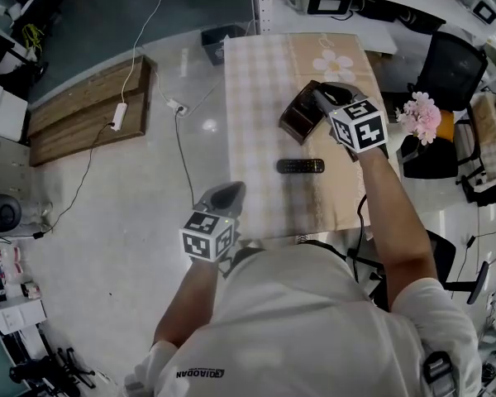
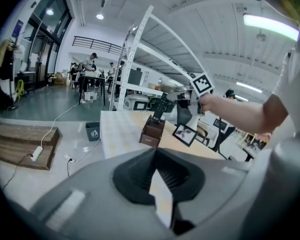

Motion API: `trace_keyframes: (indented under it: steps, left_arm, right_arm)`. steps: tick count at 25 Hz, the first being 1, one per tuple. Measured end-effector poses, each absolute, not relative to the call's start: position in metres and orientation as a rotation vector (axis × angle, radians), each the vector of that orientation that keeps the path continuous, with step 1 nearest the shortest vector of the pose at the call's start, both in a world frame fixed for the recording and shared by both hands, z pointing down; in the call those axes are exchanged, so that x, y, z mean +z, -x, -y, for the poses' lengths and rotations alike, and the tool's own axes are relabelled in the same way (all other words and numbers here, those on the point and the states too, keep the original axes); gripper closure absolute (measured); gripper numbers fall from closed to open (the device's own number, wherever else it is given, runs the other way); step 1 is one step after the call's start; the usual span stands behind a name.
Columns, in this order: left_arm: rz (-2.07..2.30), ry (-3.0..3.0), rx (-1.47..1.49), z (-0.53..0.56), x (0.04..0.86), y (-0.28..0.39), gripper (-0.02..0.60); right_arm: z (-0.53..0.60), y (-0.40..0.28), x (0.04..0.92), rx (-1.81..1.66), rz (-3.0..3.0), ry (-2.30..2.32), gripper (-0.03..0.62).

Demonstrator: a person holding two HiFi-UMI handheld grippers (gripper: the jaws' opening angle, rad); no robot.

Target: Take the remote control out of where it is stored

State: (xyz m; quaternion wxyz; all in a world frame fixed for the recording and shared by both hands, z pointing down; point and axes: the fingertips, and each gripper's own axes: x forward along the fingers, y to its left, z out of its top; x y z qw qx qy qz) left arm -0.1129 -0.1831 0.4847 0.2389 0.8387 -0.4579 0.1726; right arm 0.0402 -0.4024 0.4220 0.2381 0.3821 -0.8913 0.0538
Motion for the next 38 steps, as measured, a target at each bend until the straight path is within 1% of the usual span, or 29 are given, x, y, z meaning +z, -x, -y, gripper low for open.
trace_keyframes:
  steps: [7,15,28,34,38]
  left_arm:
    - [1.237,-2.331,0.452,0.177,0.484,0.109,0.577]
    - [1.168,-2.355,0.483,0.166,0.492,0.102,0.577]
    - [1.094,-2.393,0.511,0.159,0.496,0.086,0.577]
    - [1.094,-2.385,0.519,0.156,0.499,0.086,0.577]
    - [1.091,-2.388,0.518,0.156,0.499,0.083,0.577]
  right_arm:
    - [0.351,-0.048,0.416,0.325,2.526,-1.076,0.526]
    - [0.285,-0.057,0.473,0.653,2.527,-1.114,0.526]
    - [0.22,-0.085,0.581,1.644,2.355,-1.396,0.528]
    - [0.209,-0.089,0.604,1.767,2.294,-1.414,0.53]
    - [0.21,-0.099,0.619,1.776,2.223,-1.455,0.523]
